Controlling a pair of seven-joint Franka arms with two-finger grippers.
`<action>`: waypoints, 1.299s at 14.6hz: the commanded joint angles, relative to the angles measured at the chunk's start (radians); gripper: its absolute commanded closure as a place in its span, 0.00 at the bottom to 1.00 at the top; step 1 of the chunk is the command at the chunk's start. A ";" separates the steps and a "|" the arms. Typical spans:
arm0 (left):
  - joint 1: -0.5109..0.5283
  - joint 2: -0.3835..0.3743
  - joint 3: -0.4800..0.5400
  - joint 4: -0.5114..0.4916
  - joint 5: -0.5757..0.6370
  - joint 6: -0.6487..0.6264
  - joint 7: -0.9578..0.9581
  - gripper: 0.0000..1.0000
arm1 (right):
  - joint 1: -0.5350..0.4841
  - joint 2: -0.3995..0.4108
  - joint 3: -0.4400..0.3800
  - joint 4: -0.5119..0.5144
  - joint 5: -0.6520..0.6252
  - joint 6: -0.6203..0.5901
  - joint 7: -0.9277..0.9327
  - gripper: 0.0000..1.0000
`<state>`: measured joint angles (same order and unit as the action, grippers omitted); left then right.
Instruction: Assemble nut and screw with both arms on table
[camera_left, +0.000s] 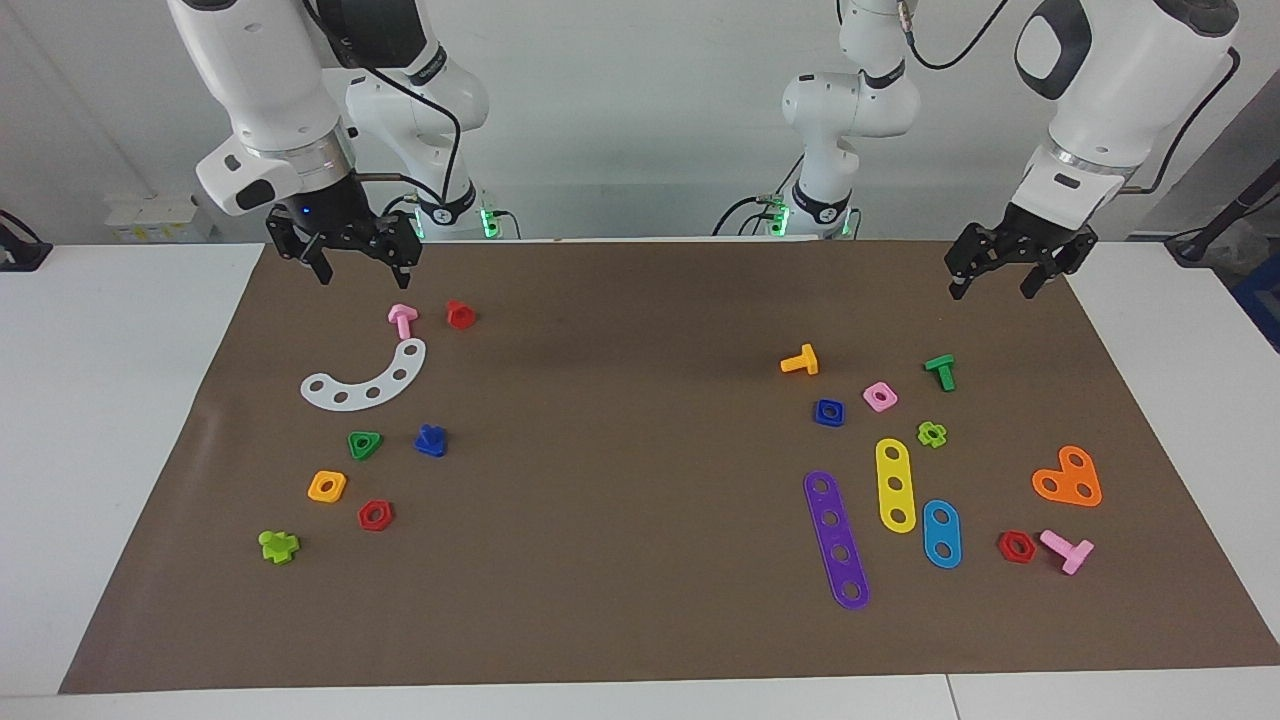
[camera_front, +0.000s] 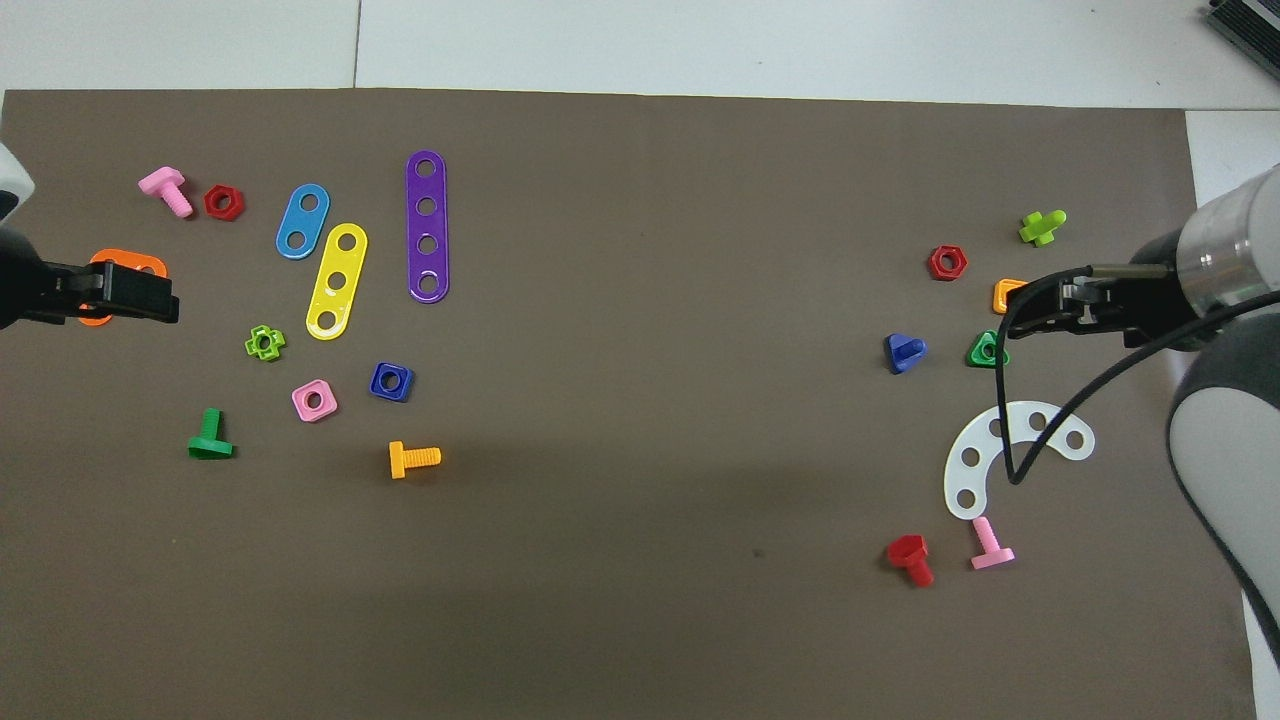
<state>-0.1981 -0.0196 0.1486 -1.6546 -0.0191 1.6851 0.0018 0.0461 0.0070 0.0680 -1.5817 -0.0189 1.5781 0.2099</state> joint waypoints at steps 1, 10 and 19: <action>0.006 -0.011 -0.004 -0.011 0.011 -0.010 -0.014 0.00 | -0.009 -0.028 0.001 -0.035 0.025 0.020 -0.021 0.00; 0.002 -0.040 -0.018 -0.196 -0.004 0.206 0.036 0.00 | -0.012 -0.065 0.001 -0.181 0.025 0.174 -0.037 0.00; -0.113 0.033 -0.017 -0.583 -0.033 0.646 0.202 0.08 | -0.015 0.077 0.001 -0.300 0.022 0.447 -0.041 0.01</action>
<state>-0.2954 0.0349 0.1189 -2.1377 -0.0362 2.2319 0.1590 0.0455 0.0496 0.0666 -1.8639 -0.0189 1.9719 0.2077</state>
